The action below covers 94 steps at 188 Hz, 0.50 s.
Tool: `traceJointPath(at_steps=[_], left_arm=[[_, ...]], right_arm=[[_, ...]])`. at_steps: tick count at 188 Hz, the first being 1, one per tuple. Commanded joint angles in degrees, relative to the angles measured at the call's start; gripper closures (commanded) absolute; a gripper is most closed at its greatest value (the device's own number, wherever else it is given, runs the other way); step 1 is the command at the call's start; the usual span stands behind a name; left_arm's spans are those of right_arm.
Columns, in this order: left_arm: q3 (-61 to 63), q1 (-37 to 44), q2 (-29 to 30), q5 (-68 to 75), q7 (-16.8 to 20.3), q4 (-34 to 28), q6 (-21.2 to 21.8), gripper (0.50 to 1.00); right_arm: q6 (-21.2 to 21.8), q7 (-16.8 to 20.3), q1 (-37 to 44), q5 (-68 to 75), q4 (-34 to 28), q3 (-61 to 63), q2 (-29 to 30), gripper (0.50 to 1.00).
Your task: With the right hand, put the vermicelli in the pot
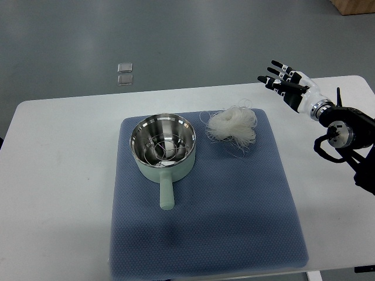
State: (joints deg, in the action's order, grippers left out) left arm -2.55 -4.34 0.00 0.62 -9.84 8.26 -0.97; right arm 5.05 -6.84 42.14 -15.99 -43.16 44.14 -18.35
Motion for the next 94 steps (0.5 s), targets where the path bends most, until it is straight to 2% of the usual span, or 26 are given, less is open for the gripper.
traceJointPath(at_steps=[1,94], left_arm=[[0.0,0.0,0.0,0.0,0.0,0.0,0.0,0.5],[0.0,-0.1,0.0,0.0,0.0,0.0,0.0,0.5]], right_arm=[[0.1,0.0,0.1,-0.1,0.0,0.1,-0.1,0.572],[3.1,0.1,0.9,-0.3,0.1,-0.2,-0.3,0.572]])
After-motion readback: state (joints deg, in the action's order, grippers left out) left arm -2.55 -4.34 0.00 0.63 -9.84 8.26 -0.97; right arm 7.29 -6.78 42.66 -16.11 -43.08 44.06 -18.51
